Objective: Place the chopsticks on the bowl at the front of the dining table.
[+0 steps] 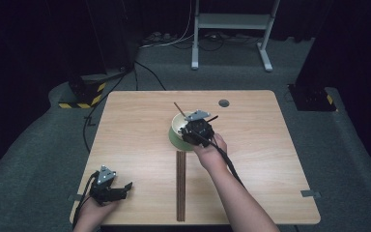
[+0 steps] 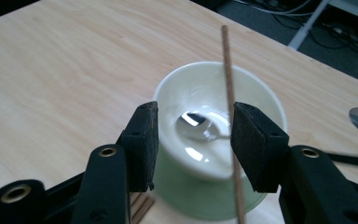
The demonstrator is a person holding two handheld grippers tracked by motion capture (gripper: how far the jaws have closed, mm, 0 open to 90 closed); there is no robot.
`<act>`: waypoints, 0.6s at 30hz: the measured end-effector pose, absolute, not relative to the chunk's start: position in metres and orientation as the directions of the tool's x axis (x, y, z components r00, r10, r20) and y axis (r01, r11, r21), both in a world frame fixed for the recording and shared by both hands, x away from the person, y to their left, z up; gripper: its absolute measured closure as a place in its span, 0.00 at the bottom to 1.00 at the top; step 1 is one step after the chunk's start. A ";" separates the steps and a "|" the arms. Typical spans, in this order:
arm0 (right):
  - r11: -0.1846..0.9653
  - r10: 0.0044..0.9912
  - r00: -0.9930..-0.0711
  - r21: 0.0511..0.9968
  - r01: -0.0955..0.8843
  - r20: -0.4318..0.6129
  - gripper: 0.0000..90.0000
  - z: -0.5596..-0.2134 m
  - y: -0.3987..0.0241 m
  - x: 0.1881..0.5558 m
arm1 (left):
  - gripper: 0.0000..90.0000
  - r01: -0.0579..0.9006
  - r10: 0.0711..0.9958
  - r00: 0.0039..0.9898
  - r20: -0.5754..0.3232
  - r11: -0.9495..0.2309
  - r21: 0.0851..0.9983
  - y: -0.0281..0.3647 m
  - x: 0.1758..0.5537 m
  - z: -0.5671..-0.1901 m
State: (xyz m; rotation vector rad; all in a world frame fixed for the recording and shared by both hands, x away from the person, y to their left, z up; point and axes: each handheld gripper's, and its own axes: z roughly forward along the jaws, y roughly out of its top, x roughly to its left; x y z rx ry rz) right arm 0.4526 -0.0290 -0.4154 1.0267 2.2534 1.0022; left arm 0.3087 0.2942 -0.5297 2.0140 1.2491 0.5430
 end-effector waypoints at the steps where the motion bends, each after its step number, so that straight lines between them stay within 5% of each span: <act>1: 0.462 0.775 -0.622 0.774 0.432 -0.115 0.58 -0.417 -0.030 0.446 | 0.19 0.603 0.894 0.448 -0.010 -0.295 0.741 0.294 0.309 -0.530; 11: 0.504 0.723 -0.686 0.743 0.441 -0.083 0.77 -0.458 -0.037 0.389 | 0.19 0.605 0.895 0.446 -0.013 -0.290 0.741 0.294 0.309 -0.530; 18: 0.517 0.727 -0.684 0.697 0.497 -0.052 0.78 -0.493 -0.033 0.383 | 0.19 0.605 0.895 0.446 -0.014 -0.290 0.741 0.294 0.309 -0.530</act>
